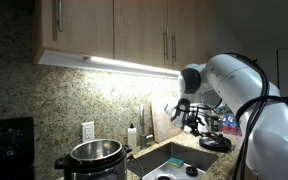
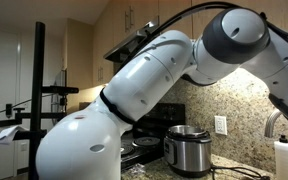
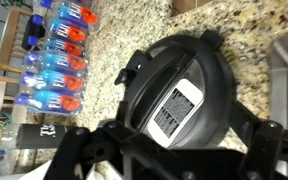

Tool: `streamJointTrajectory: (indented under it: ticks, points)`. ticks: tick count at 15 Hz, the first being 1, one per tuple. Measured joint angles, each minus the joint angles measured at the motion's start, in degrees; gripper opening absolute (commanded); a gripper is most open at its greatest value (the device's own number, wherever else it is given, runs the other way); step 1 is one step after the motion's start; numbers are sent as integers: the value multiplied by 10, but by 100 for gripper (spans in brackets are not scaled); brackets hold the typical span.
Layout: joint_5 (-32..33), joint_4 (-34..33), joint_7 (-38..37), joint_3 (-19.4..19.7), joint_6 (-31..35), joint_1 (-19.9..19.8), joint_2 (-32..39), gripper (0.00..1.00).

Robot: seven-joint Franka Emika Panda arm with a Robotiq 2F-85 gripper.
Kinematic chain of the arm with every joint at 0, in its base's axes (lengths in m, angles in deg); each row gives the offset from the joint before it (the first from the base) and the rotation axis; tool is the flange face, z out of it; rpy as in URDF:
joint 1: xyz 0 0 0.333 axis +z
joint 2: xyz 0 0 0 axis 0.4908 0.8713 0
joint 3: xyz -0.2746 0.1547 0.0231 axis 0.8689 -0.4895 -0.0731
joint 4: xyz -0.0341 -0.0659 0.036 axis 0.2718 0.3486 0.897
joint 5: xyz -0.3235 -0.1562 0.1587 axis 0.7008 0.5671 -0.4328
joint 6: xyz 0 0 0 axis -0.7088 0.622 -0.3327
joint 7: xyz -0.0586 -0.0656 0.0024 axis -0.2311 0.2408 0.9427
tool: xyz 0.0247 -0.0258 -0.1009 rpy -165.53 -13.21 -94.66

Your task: Pick up the lid from the cooker and put it on the counter

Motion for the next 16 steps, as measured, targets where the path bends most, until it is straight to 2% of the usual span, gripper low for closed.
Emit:
streamJointTrajectory:
  ticks: [10,12,16]
  points:
    - [-24,299,153,-40,12,35,-189,100]
    - [-65,364,185,-51,8,39,-240,100]
    - [-188,477,240,-56,4,46,-360,100]
